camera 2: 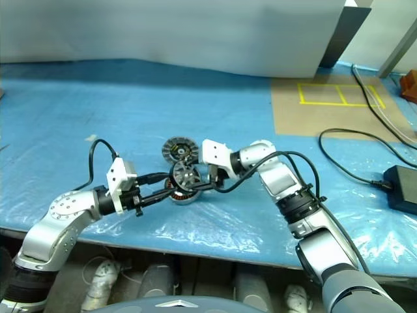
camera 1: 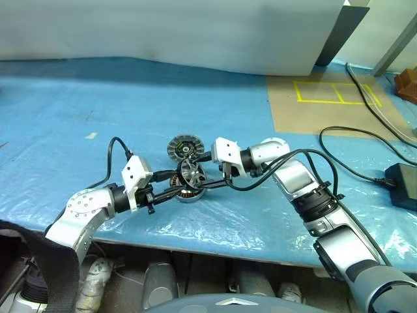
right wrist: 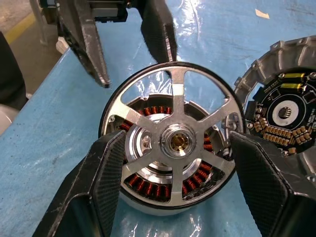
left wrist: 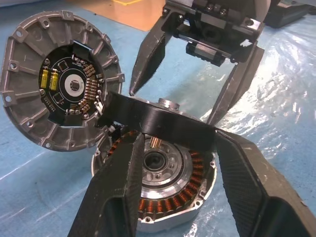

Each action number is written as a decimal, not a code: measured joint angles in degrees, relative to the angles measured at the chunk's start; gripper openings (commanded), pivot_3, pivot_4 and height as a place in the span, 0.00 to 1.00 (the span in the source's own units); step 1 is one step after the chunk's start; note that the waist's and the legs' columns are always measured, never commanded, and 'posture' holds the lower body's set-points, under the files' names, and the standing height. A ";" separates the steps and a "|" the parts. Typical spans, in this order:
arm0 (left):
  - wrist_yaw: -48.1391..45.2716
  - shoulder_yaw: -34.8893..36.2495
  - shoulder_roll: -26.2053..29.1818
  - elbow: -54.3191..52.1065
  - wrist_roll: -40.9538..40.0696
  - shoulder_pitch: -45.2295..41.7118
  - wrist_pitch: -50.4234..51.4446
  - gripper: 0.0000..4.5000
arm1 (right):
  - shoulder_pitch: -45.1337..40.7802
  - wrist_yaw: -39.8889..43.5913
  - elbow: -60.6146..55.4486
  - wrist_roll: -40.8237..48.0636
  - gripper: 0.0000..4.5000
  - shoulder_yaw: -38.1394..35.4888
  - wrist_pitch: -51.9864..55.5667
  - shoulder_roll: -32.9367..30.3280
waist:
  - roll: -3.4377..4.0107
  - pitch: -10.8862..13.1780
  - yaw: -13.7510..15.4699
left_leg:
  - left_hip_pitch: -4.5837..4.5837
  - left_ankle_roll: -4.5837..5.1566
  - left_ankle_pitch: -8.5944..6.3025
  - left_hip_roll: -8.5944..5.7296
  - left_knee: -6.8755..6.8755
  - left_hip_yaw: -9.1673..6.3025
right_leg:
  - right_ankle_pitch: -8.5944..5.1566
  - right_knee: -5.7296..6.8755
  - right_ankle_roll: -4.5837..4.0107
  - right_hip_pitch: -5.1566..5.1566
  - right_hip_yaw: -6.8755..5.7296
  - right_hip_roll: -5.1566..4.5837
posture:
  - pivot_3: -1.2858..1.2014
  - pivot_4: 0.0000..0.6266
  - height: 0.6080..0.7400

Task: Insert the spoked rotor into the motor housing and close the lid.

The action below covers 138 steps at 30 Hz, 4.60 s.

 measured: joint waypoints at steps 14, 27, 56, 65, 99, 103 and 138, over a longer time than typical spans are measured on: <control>-9.08 5.21 6.46 6.25 0.39 4.99 -5.82 0.52 | 0.04 -0.04 0.00 0.70 0.77 -0.27 1.81 -0.31 | 0.00 0.00 0.37 | -0.02 -0.01 0.00 -0.01 0.02 0.00 | 0.00 0.00 0.00 0.01 -0.01 -0.02 | 0.52 0.24 1.00; -6.45 3.49 -0.38 11.65 2.68 1.25 -10.56 0.52 | 2.43 -3.04 -2.00 5.61 0.17 -2.38 9.68 4.01 | -0.03 -0.01 0.11 | 0.00 -0.01 0.01 0.00 0.00 0.00 | 0.00 0.03 0.00 -0.01 -0.01 -0.01 | 0.52 0.24 1.00; 15.90 12.63 -18.09 31.28 -2.08 -28.22 -6.71 0.52 | 8.80 -6.52 -3.64 5.12 0.03 -5.25 11.50 -2.58 | -0.12 -0.02 1.65 | -0.03 -0.02 0.06 -0.11 0.09 -0.08 | 0.12 -0.01 0.16 0.18 -0.09 -0.08 | 0.52 0.24 1.00; 9.83 9.73 -20.91 50.40 -2.12 -40.34 -3.87 0.43 | 16.36 -12.34 -11.14 5.31 0.02 -8.47 16.60 -5.01 | -0.13 -0.01 2.00 | -0.09 -0.03 0.05 -0.15 0.12 -0.15 | 0.08 -0.05 0.11 0.14 -0.13 -0.13 | 0.52 0.24 1.00; -32.81 -11.59 -12.63 42.18 8.38 -32.11 -6.77 0.01 | 25.04 -19.55 -17.11 6.12 0.02 -10.58 19.73 -8.36 | -0.09 0.05 3.06 | -0.08 -0.05 0.04 -0.13 -0.28 -0.11 | 0.07 -0.33 0.09 0.11 -0.19 -0.18 | 0.52 0.24 1.00; -32.84 -12.44 -12.43 42.27 9.78 -30.19 -10.17 0.01 | 25.04 -20.25 -17.11 5.99 0.02 -10.61 19.02 -8.45 | -0.08 0.06 3.03 | -0.05 -0.05 0.04 -0.12 -0.29 -0.10 | 0.06 -0.33 0.10 0.11 -0.17 -0.17 | 0.52 0.24 1.00; -4.66 6.77 -4.56 6.09 -10.28 -5.81 10.44 0.00 | 4.92 -10.15 -7.95 8.14 0.99 -2.08 10.82 -1.02 | 0.06 0.12 1.36 | -0.01 -0.06 0.04 -0.09 -0.26 0.07 | 0.06 -0.21 0.10 -0.03 0.03 -0.06 | 0.52 0.24 1.00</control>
